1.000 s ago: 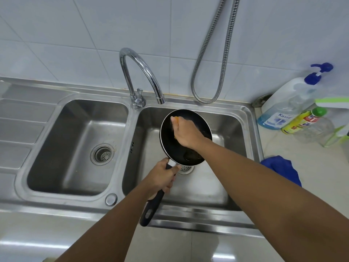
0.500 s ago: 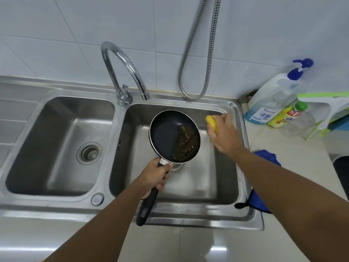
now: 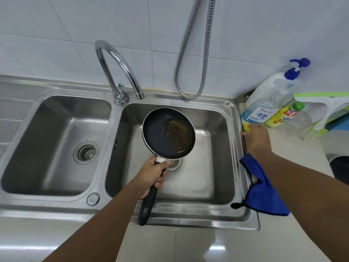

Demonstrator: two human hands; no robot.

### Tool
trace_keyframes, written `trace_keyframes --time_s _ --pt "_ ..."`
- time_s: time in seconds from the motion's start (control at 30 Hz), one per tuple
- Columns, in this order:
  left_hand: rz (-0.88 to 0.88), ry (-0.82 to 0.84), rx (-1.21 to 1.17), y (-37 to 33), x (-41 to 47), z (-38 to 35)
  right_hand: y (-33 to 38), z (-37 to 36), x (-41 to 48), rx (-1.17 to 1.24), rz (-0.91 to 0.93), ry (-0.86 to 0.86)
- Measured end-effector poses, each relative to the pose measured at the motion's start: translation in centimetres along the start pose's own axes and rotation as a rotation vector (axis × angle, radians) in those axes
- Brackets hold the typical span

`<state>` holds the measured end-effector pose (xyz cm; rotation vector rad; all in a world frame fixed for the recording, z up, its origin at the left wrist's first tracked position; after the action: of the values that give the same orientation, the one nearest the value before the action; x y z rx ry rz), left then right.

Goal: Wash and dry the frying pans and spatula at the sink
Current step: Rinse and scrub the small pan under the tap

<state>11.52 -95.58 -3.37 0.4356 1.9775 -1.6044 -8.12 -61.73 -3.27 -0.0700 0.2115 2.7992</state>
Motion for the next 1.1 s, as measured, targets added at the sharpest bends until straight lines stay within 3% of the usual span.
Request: trace_keyframes --time_s 0.1,0.2,0.3,0.43,0.53,0.67,0.87,1.1 --pt "-0.013 0.007 -0.005 -0.7 -0.3 0.1 4.1 0.8 -0.7 0.110 0.199 -0.101" --pt "-0.034 0.006 -0.017 -1.5 -0.4 0.7 11.9 1.9 -2.5 0.345 0.508 -0.073" --pt "-0.048 0.010 -0.020 -1.9 -0.7 1.7 20.6 3.1 -4.8 0.416 0.716 0.081" --pt "-0.034 0.027 -0.006 -1.6 -1.0 3.0 30.4 3.2 -7.3 0.178 0.856 0.291" --pt "-0.031 0.027 -0.006 -1.1 -0.9 3.7 35.3 3.0 -8.0 0.140 0.899 0.485" --pt "-0.038 0.037 0.004 -1.1 -0.5 4.5 38.0 2.3 -8.7 0.095 0.896 0.682" --pt "-0.035 0.052 0.010 -1.5 0.1 5.0 39.1 -2.9 -6.0 0.126 1.036 0.723" --pt "-0.026 0.074 0.004 -1.8 0.4 4.8 37.4 2.4 -8.6 -0.035 1.079 0.781"
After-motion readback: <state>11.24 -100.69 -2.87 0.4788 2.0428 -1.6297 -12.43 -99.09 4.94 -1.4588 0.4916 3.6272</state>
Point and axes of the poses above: each hand's wrist, its own x-axis towards the middle knuckle, its own z-axis out of the back of the hand, y = z × x, the point moved 2 cm from there along x, towards the middle knuckle, and after that the axes turned 13 degrees about -z, right-handed, at the moved point
